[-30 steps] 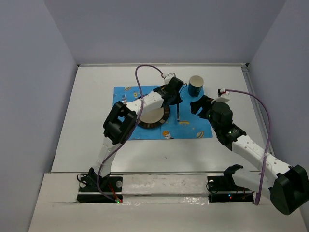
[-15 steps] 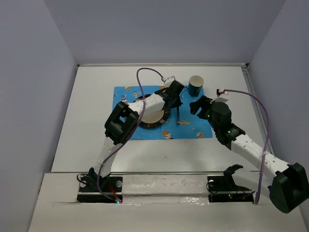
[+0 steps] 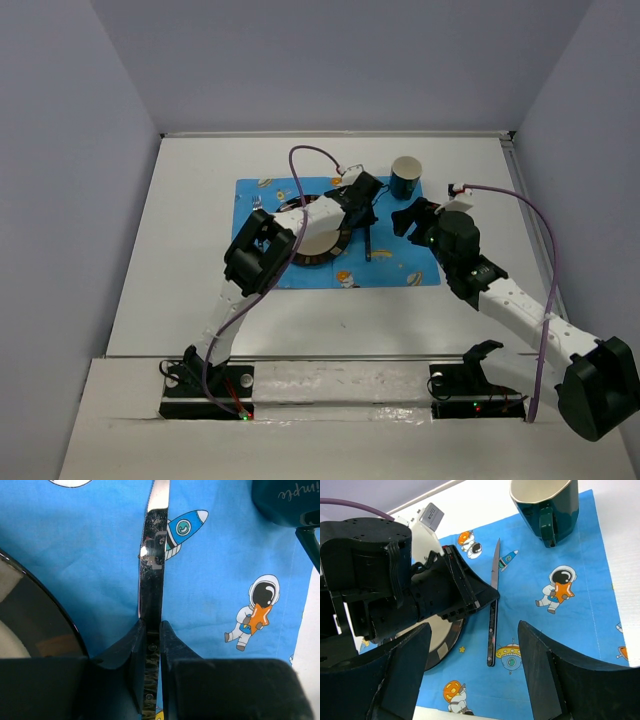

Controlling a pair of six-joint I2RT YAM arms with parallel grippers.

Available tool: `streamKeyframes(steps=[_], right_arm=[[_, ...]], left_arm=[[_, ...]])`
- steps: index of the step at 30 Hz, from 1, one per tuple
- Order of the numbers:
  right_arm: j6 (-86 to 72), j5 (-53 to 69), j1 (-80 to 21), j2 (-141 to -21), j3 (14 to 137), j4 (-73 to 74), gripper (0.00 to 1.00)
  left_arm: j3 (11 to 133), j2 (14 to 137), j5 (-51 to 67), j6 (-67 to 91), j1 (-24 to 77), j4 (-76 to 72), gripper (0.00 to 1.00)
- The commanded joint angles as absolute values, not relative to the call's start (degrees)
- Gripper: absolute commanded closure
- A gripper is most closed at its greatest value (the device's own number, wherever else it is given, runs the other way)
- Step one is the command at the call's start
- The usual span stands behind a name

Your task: Set the dinner table for one person

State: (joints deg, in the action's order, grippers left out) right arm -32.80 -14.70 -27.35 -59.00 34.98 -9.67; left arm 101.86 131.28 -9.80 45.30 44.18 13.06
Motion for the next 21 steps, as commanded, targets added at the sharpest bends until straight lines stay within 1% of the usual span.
streamKeyframes(steps=[1,3,4,7,11,12,13,14,15,17,20,21], right_arm=[[-32.6,-14.5,-27.0,-59.2,34.9,-13.8,0.25],[-32.5,-14.7,-27.0,-59.2,35.0,-14.0,0.25],[-32.5,-14.7,-27.0,-59.2,34.9,-13.9,0.25],[-32.5,-14.9,-27.0,-59.0,34.8,-13.9,0.25],[-32.3,-15.6,-27.0,-57.7,34.3,-13.9,0.25],[-32.5,-15.7,-27.0,-57.2,34.2,-14.0,0.25],[-32.5,-15.9,-27.0,-56.8,33.9,-14.1,0.25],[-32.6,-16.2,-27.0,-55.6,33.4,-14.5,0.25],[-32.7,-16.4,-27.0,-55.0,33.4,-14.8,0.26],[-32.9,-17.0,-27.0,-53.3,32.0,-15.6,0.26],[-33.3,-17.3,-27.0,-49.1,29.9,-17.4,0.28],[-33.5,-16.7,-27.0,-47.0,29.2,-17.8,0.28]], left_arm=[[104.3,131.0,-10.3,45.0,44.5,12.8,0.74],[104.2,130.5,-10.1,44.9,44.5,12.4,0.67],[104.1,129.9,-10.0,44.7,44.5,11.8,0.6],[105.4,128.8,-10.1,44.0,44.4,11.8,0.5],[106.2,126.7,-10.5,43.1,44.5,11.8,0.46],[106.0,125.3,-10.8,42.7,44.5,11.8,0.38],[105.8,124.3,-11.0,42.5,44.5,11.7,0.36],[105.6,123.2,-11.2,42.2,44.5,11.2,0.32],[105.0,121.8,-11.3,41.8,44.5,10.5,0.29],[101.2,115.8,-11.3,40.0,44.5,6.2,0.26],[93.0,104.3,-12.7,36.0,44.5,-0.3,0.12],[88.9,98.1,-13.8,34.6,44.5,-3.1,0.01]])
